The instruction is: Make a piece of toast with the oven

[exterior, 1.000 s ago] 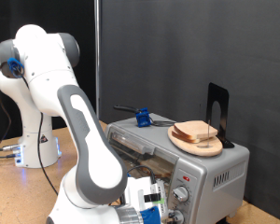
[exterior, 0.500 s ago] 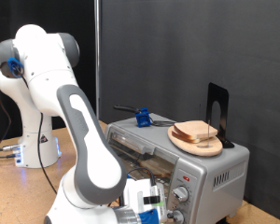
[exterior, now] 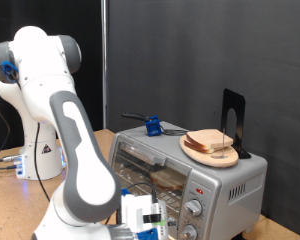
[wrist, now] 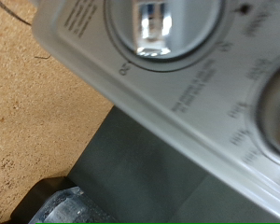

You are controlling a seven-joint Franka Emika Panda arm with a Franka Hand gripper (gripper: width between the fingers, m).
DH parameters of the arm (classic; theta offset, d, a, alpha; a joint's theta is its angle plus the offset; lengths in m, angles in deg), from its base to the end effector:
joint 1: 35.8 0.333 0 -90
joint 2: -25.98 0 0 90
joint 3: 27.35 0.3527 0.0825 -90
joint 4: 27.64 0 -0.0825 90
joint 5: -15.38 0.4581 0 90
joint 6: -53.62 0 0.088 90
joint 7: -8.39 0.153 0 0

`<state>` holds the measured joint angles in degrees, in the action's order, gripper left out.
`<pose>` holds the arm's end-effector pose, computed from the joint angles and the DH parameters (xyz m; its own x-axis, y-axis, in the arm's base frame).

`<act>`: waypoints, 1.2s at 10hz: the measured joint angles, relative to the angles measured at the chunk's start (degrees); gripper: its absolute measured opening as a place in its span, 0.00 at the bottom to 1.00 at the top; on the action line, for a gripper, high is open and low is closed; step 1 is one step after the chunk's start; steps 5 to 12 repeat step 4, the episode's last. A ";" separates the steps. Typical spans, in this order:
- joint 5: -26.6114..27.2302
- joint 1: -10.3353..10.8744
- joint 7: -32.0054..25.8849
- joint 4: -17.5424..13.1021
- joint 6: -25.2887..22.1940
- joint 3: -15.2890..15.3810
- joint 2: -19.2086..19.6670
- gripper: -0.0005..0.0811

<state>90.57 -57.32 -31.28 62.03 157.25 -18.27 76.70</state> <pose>0.7488 -0.0517 0.0991 0.9535 -0.2627 -0.1475 -0.1984 -0.1791 -0.9636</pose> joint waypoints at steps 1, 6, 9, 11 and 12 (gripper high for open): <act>-0.35 -1.05 1.45 0.66 -1.50 -0.48 -0.97 0.92; -4.93 -3.02 7.33 2.66 -5.85 -3.52 -4.51 0.99; -4.93 -3.02 7.33 2.66 -5.85 -3.52 -4.51 0.99; -4.93 -3.02 7.33 2.66 -5.85 -3.52 -4.51 0.99; -4.93 -3.02 7.33 2.66 -5.85 -3.52 -4.51 0.99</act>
